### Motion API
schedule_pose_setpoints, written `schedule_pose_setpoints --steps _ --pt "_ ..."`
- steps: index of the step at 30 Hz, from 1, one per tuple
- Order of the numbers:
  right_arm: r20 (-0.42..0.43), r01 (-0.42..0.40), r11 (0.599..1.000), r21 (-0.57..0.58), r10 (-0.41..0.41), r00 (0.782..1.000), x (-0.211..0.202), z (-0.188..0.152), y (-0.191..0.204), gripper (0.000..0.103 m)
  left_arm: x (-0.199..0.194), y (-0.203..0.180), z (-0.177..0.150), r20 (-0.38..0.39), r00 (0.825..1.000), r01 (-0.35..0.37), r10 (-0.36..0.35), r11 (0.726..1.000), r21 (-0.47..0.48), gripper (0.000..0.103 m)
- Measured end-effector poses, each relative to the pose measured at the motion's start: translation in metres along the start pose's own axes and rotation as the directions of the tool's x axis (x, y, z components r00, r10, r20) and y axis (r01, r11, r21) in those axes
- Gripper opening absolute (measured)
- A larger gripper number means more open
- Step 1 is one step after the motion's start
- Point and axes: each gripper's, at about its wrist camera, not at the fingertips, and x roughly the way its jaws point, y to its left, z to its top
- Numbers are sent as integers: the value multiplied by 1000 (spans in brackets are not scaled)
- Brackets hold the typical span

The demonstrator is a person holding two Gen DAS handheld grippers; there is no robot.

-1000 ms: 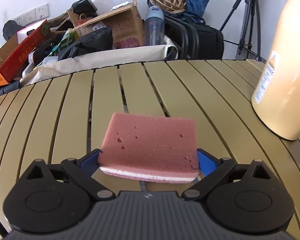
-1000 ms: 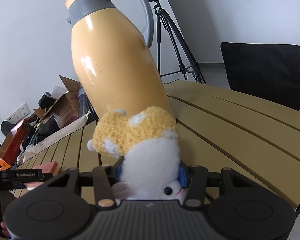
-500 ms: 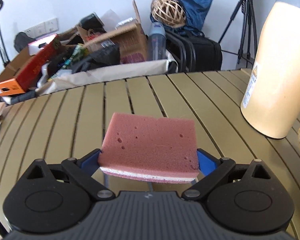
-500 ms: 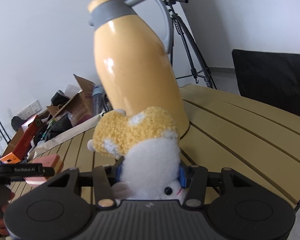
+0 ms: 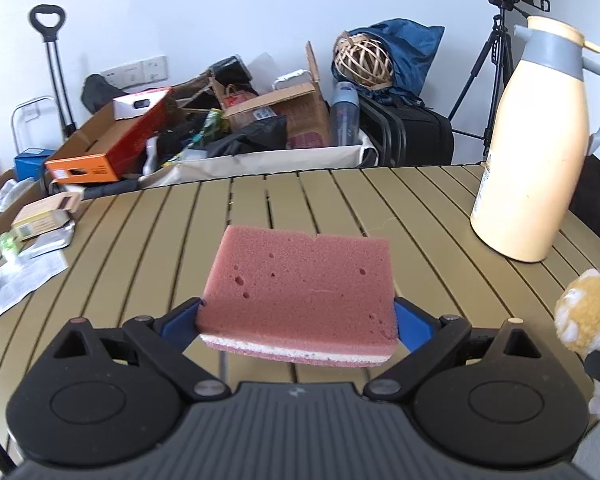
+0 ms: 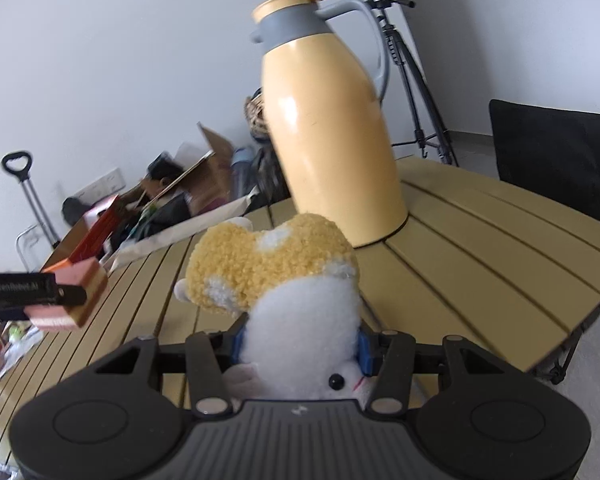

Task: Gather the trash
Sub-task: 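Carry the pink sponge and plush toy down toward the black bin with both tools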

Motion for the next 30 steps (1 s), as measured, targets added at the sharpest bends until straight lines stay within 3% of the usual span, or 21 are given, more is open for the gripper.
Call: schedule_pose_setpoints --steps 11,30 --pt "-52 -85 992 -92 80 995 -54 -31 32 49 -76 18 -49 24 999 -30 31 999 -23 99" --pt "-119 -165 963 -211 142 983 -135 -88 56 49 -167 35 -153 32 1000 2 0 998 -56 99"
